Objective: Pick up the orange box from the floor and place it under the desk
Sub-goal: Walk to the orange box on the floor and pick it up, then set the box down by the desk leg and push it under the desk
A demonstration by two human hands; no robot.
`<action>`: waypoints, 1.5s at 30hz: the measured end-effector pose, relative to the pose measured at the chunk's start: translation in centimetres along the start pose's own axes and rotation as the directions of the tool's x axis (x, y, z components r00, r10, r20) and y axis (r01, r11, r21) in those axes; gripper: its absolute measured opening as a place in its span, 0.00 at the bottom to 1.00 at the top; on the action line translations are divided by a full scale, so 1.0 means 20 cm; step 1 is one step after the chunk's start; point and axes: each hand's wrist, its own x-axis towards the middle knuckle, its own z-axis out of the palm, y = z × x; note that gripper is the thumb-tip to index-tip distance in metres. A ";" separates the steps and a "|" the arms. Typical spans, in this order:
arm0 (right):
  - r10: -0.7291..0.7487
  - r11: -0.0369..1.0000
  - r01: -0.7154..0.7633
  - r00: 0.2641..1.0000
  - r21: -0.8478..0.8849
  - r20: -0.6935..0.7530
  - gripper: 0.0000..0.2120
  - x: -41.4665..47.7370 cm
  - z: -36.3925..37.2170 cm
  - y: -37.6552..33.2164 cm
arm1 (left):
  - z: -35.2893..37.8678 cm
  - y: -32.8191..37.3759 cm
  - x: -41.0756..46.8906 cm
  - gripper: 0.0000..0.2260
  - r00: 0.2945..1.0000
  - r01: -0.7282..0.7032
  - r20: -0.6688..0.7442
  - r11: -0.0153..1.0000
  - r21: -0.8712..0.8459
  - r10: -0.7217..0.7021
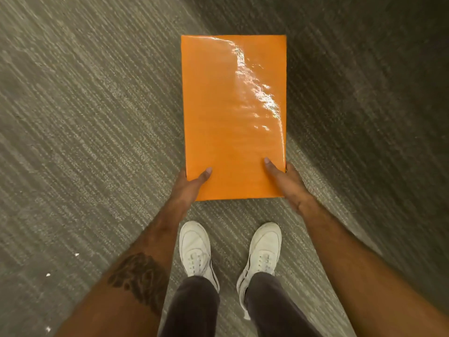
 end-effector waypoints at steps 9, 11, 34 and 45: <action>0.014 0.980 -0.023 0.999 0.195 0.047 0.30 -0.18 0.00 -0.08 | -0.09 0.13 -0.13 0.24 0.999 -0.032 0.014 0.997 -0.074 0.033; 0.014 0.971 -0.029 0.998 0.236 0.066 0.29 -0.25 -0.01 -0.14 | -0.12 0.22 -0.19 0.24 0.999 -0.021 0.031 0.998 -0.054 0.023; -0.126 0.890 0.157 0.987 0.427 -0.100 0.42 -0.97 -0.65 -1.31 | -0.14 1.85 -0.93 0.40 0.844 -0.465 0.401 0.857 0.221 0.355; -0.074 0.821 0.167 0.979 0.546 -0.189 0.39 -0.77 -0.93 -1.51 | 0.25 2.39 -0.72 0.34 0.771 -0.560 0.531 0.773 0.299 0.353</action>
